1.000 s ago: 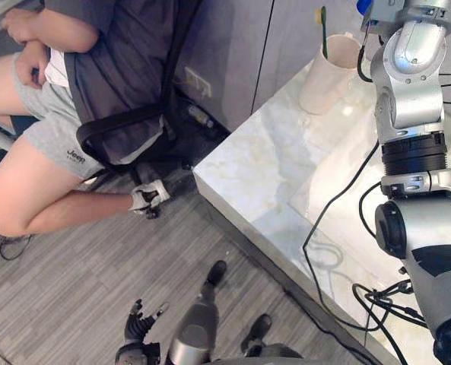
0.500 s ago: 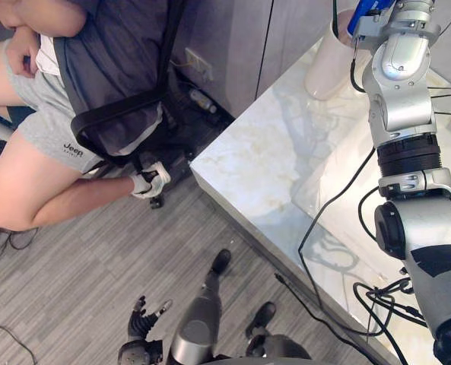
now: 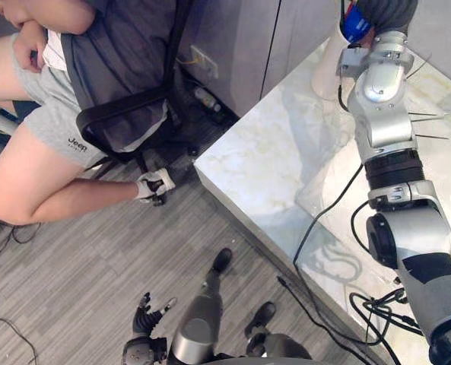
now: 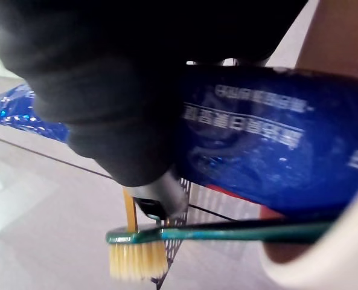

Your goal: Organize washtable

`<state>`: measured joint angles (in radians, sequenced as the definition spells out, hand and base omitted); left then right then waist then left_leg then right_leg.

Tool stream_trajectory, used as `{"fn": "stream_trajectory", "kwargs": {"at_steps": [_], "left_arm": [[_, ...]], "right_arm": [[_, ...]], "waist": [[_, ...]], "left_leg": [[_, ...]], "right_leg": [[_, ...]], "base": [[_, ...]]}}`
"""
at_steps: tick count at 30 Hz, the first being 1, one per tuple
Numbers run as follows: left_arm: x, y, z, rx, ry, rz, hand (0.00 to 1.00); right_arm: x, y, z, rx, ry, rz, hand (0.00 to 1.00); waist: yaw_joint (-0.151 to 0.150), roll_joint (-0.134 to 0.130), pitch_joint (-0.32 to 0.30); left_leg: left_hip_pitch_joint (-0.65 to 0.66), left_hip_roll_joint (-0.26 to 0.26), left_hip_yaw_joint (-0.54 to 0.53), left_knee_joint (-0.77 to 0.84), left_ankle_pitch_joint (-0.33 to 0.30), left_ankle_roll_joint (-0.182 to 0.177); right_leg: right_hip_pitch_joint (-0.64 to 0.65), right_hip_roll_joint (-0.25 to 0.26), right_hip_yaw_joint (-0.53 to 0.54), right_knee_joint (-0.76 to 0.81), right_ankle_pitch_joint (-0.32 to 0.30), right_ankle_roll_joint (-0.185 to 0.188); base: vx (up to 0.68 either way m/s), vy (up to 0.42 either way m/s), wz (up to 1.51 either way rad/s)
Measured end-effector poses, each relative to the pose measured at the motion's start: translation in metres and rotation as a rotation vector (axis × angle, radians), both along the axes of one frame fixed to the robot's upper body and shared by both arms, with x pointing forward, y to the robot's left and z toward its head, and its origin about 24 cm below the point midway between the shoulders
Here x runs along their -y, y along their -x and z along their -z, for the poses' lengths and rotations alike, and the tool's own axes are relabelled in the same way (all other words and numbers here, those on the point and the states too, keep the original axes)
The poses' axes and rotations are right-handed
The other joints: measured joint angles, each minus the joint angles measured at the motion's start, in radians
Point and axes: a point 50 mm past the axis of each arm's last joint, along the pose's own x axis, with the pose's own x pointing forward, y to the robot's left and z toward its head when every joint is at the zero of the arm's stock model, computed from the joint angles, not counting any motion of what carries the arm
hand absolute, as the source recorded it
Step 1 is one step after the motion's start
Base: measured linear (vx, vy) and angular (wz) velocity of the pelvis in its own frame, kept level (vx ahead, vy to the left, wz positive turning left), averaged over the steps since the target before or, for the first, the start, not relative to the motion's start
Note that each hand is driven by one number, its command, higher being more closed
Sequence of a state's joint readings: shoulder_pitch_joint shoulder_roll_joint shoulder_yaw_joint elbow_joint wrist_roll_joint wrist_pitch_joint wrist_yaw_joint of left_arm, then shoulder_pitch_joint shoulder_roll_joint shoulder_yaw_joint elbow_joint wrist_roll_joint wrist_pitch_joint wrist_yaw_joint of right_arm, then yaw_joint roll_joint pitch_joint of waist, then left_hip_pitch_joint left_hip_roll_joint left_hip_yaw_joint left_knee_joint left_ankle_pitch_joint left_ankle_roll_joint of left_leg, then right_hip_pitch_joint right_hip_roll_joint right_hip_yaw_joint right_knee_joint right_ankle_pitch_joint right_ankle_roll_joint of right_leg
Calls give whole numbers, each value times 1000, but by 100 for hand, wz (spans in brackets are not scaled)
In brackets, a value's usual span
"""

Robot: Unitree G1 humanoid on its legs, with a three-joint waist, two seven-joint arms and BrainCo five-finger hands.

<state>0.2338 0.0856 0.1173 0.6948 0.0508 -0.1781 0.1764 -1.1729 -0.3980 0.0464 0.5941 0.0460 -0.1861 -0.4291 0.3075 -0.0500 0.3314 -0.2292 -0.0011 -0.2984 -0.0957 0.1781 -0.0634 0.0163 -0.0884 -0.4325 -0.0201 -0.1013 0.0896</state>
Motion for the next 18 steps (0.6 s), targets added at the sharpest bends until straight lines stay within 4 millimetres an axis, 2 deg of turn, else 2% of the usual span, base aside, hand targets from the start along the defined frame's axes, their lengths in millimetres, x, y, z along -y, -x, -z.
{"fn": "stream_trajectory", "kwargs": {"at_steps": [4,5,9,12,15,18], "left_arm": [[0,1,0,-7,1,-3,0],[-1,1,1,-9,1,-5,0],[-1,1,1,-12,0,-6,0],[-3,2,1,-18,-3,-5,0],[-7,5,1,-27,-14,-3,0],[-8,5,1,-30,-7,13,0]], "right_arm": [[2,3,17,-18,8,-8,0],[2,4,18,-17,14,-16,0],[6,8,23,-12,6,-14,0],[11,14,19,24,-2,-6,0],[9,18,15,45,16,-26,0],[15,24,8,74,43,-12,0]], "waist": [[-7,-1,-1],[-16,-1,-1],[-25,-5,-3],[-28,-14,-9],[-50,-36,-24],[-64,-46,-48]], "left_leg": [[23,0,2,0,0,0],[26,1,2,0,0,0],[38,3,8,-1,-1,0],[40,4,14,0,0,0],[53,3,22,0,-1,0],[60,4,30,-1,-1,-1]], "right_leg": [[21,0,3,0,-1,1],[24,0,3,1,-1,1],[31,0,12,3,-1,1],[35,0,23,5,-1,2],[51,-2,25,-1,-1,2],[50,-2,28,-1,-1,2]], "base": [[-26,18,0],[-53,17,0],[-34,18,-5],[-6,14,-4],[0,0,0],[-36,12,-3]]}}
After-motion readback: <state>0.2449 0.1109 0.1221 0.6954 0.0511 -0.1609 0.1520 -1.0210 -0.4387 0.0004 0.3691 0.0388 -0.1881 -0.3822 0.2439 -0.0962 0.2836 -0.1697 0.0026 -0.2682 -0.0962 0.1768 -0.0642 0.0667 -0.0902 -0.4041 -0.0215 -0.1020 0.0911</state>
